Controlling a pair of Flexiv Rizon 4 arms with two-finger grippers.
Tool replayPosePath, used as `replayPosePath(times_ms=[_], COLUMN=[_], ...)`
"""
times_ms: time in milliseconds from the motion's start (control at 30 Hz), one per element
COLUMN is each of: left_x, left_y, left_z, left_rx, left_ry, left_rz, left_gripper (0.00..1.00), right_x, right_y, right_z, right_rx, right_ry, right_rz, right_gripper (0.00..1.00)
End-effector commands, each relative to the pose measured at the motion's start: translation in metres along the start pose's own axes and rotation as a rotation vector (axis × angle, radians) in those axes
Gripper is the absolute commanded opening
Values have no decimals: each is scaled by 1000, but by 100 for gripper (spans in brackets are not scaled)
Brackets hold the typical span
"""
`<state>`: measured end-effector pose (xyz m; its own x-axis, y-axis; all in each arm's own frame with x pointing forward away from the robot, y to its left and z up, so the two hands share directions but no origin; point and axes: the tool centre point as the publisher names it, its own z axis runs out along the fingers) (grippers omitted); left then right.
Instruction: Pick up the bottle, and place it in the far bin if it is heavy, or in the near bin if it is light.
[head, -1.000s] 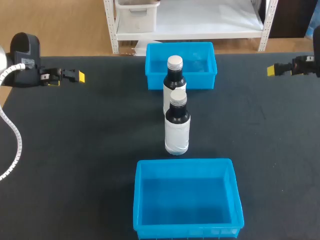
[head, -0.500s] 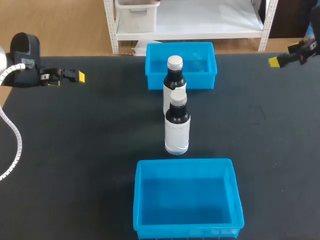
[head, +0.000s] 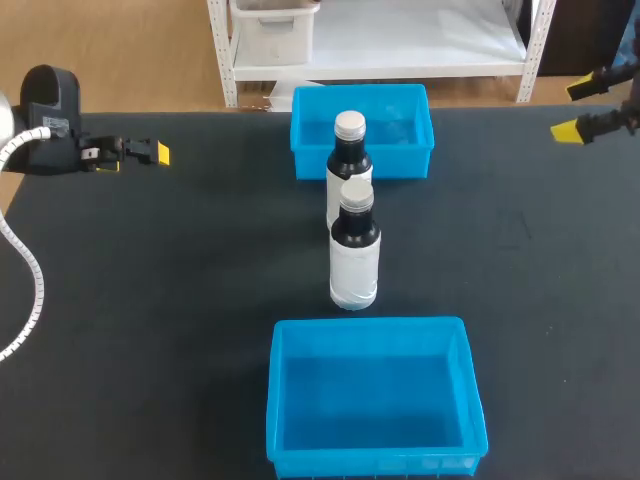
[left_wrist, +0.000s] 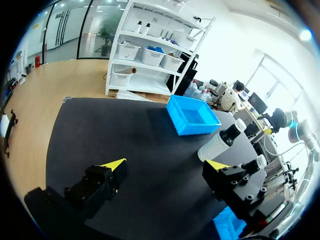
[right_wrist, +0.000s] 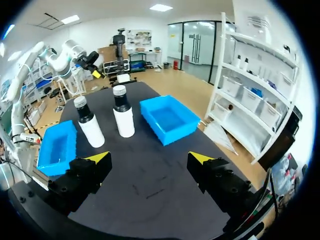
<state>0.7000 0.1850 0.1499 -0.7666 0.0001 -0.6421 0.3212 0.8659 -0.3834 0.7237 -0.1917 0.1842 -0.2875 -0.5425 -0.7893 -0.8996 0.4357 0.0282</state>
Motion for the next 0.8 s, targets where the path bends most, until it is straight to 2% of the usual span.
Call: replayPosePath(times_ms=[33, 200, 400, 500, 700, 800], left_x=[0, 0, 0, 0, 0, 0], left_y=[0, 0, 0, 0, 0, 0], left_z=[0, 0, 0, 0, 0, 0], left_rx=[0, 0, 0, 0, 0, 0], left_ry=[0, 0, 0, 0, 0, 0], left_rz=[0, 0, 0, 0, 0, 0], left_gripper=[100, 100, 100, 100, 100, 100], right_x=[-2, -7, -15, -23, -36, -40], right_y=[3, 30, 70, 89, 112, 125], right_z=[6, 14, 29, 40, 68, 81], right_rx=[-312, -286, -259, -253, -249, -270], right_ry=[4, -29, -27, -11, 36, 40], right_rz=[-68, -130, -162, -195, -241, -258], right_gripper=[100, 100, 100, 100, 100, 100])
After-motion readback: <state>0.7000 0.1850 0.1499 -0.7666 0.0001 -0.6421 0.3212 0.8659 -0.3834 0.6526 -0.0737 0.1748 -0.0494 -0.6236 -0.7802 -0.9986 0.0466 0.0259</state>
